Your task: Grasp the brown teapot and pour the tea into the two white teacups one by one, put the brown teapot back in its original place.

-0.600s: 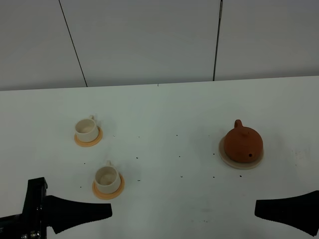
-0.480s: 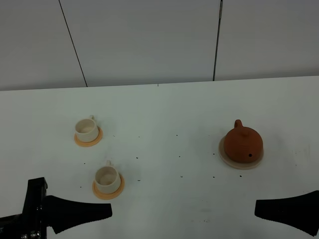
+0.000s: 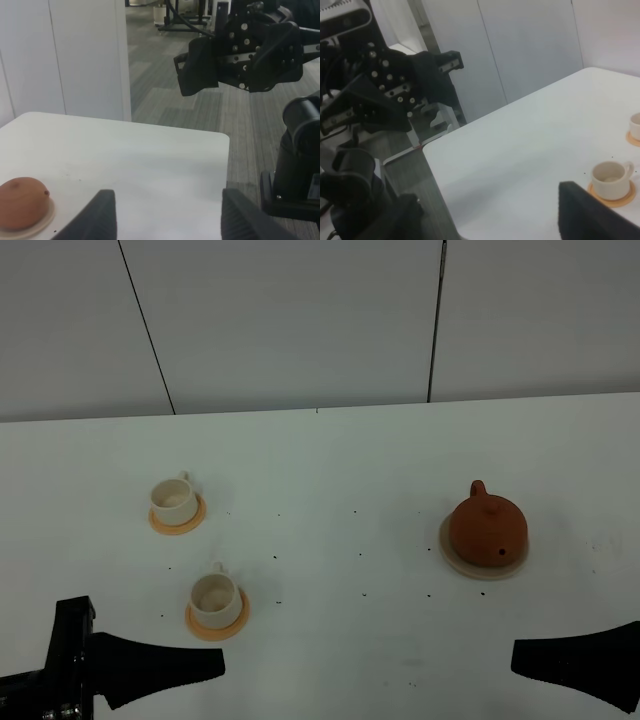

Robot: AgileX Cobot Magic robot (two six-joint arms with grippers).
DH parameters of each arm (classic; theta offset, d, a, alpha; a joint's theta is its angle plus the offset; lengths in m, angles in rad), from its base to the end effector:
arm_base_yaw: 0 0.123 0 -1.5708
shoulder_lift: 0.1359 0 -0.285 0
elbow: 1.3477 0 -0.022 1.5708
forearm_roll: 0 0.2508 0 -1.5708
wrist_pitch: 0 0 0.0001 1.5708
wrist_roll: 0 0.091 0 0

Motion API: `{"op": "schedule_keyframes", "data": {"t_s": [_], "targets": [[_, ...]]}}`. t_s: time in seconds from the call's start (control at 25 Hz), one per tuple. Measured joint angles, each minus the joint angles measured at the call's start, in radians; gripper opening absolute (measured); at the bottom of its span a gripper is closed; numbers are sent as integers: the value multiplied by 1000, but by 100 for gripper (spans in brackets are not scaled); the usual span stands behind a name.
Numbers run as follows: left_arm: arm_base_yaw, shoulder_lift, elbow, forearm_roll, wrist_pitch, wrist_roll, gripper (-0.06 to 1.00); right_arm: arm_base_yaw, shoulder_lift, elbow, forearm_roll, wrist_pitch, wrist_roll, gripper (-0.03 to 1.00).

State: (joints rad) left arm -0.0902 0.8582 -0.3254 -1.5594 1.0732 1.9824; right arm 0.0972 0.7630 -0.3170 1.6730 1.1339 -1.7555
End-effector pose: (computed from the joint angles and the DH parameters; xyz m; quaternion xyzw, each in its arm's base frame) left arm 0.1114 -0.0904 0.2542 0.4490 0.6370 -0.3513 0.5188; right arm 0.0956 0.0918 0.2730 -0.3625 0.6322 0.4430 0.5223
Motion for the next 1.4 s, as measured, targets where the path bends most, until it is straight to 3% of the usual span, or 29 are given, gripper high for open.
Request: {"op": "schedule_keyframes", "data": {"t_s": [0.68, 0.84, 0.96, 1.16, 1.28, 1.4], "targets": [[0, 0, 0, -1, 39, -13, 53, 0, 0, 0, 5, 0, 10, 56], [0, 0, -4, -1, 46, -126, 51, 0, 0, 0, 13, 0, 20, 56], [0, -1, -29, 29, 10, -269, 44, 0, 0, 0, 15, 0, 41, 56], [0, -88, -158, 264, -116, -506, 24, 0, 0, 0, 15, 2, 56, 56], [0, -194, -276, 481, -151, -721, 13, 0, 0, 0, 15, 2, 56, 56], [0, -301, -385, 747, -141, -1031, 5, 0, 0, 0, 22, 2, 57, 56]]}}
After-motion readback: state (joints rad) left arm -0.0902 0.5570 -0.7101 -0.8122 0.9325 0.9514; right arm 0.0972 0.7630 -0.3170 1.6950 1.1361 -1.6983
